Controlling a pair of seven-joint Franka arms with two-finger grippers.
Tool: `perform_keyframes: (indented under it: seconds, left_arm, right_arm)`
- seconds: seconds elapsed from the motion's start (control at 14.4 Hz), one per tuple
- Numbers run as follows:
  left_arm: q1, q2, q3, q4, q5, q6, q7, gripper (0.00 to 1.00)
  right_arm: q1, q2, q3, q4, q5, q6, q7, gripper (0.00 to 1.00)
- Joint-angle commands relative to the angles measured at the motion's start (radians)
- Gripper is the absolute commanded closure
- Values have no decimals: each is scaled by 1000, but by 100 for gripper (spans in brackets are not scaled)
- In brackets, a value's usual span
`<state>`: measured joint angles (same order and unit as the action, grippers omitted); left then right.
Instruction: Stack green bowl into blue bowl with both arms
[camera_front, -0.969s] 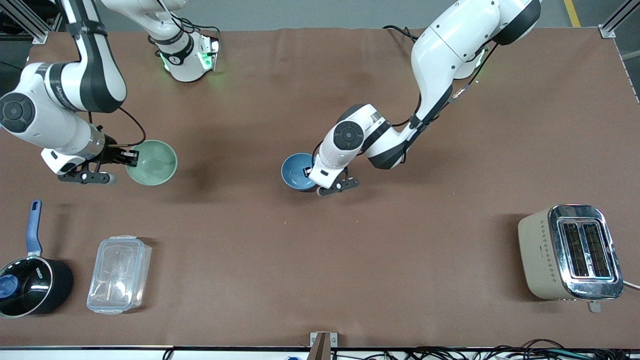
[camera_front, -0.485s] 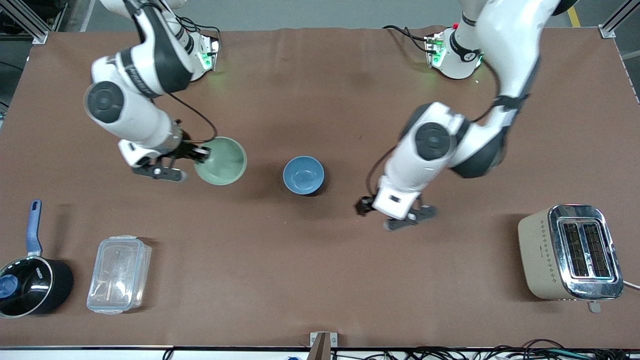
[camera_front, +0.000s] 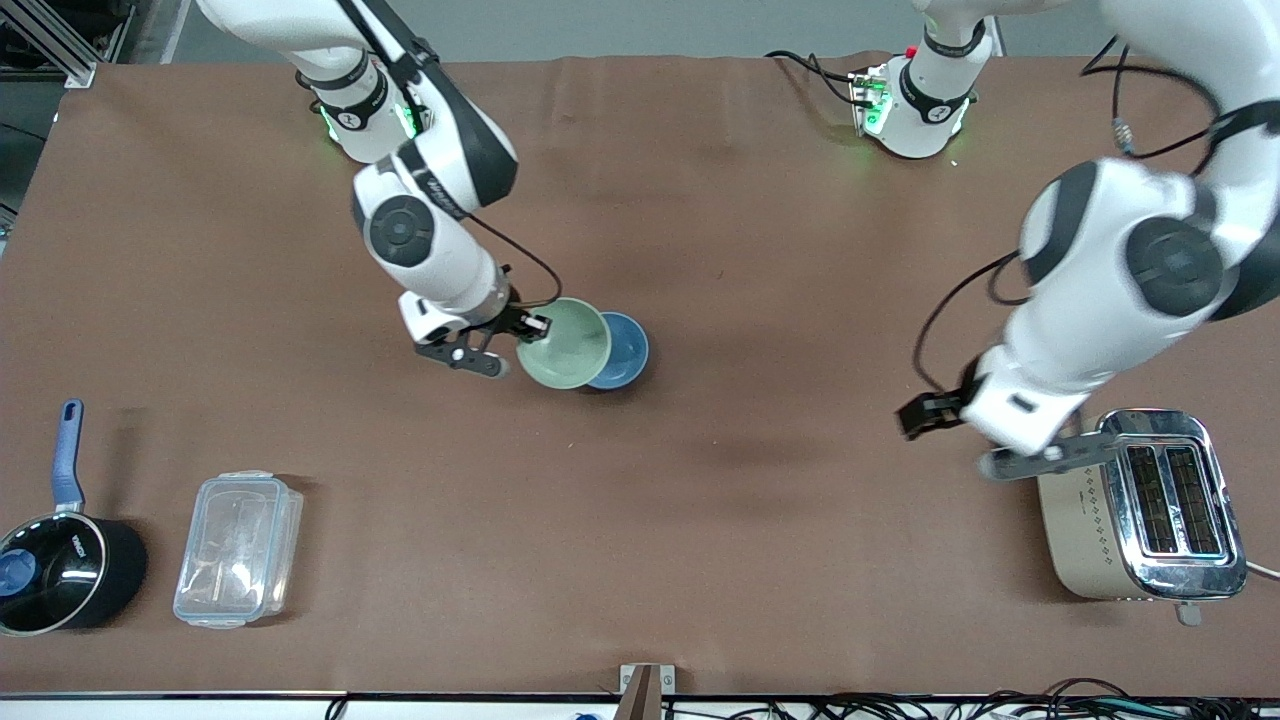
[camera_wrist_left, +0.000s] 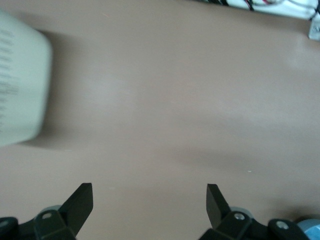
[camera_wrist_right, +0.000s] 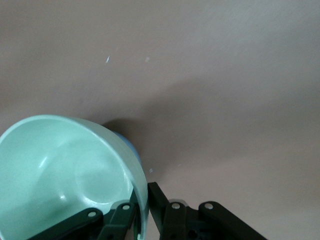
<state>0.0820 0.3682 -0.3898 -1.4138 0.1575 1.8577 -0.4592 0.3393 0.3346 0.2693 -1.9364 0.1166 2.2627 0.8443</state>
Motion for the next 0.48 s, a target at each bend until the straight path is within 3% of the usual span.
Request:
perform_keyframes:
  seconds: [0.0,0.42]
  left_arm:
    - [60,-119,-7,-24,16,-92,98,0]
    - [100,-239,0,5,10,-288,249,0]
  right_arm:
    - [40,23,-2,4,8,36,39,100]
    - [84,52,-4,-46,-2,110,56,100]
